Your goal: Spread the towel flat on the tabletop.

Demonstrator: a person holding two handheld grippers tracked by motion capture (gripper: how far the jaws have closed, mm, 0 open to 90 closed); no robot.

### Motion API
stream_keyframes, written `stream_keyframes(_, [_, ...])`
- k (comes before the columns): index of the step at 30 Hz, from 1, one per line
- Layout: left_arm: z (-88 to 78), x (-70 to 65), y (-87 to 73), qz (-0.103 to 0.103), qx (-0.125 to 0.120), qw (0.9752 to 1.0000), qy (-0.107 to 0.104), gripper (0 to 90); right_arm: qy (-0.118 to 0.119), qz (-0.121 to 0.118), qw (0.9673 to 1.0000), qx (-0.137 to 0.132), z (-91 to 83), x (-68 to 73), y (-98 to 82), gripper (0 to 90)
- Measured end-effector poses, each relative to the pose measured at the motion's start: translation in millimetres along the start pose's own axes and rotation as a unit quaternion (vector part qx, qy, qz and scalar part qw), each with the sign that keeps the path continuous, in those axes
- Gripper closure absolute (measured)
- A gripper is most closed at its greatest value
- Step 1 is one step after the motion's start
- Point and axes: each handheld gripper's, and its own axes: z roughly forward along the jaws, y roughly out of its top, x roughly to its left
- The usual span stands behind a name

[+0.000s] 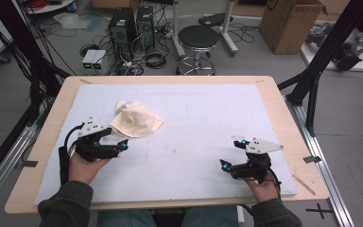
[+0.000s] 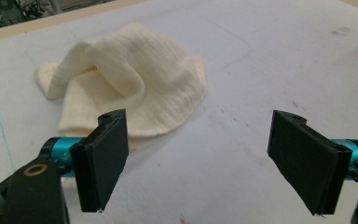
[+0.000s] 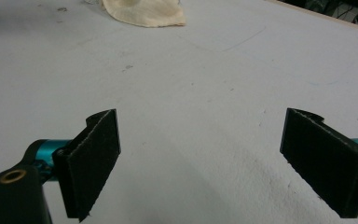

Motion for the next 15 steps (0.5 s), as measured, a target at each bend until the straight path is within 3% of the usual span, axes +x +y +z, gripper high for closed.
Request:
stream_keyframes(8, [27.1,21.6,21.0,-0.016,0.003,0.9996,0.025,24.3,-0.002,-0.019,0.9998,0.008,1.0,2.9,0.6,11.4])
stream_keyframes(12, [40.5,31.6,25.2,-0.039,0.004,0.9988,0.028,26.5,0.001,-0.017,0.9998,0.009,2.6,2.2,0.8,11.4])
stream_keyframes(15, [51.3,36.1,31.1,-0.042,0.003,0.9983,0.039,27.3,0.006,-0.016,0.9998,0.009,5.4,2.1,1.1,11.4])
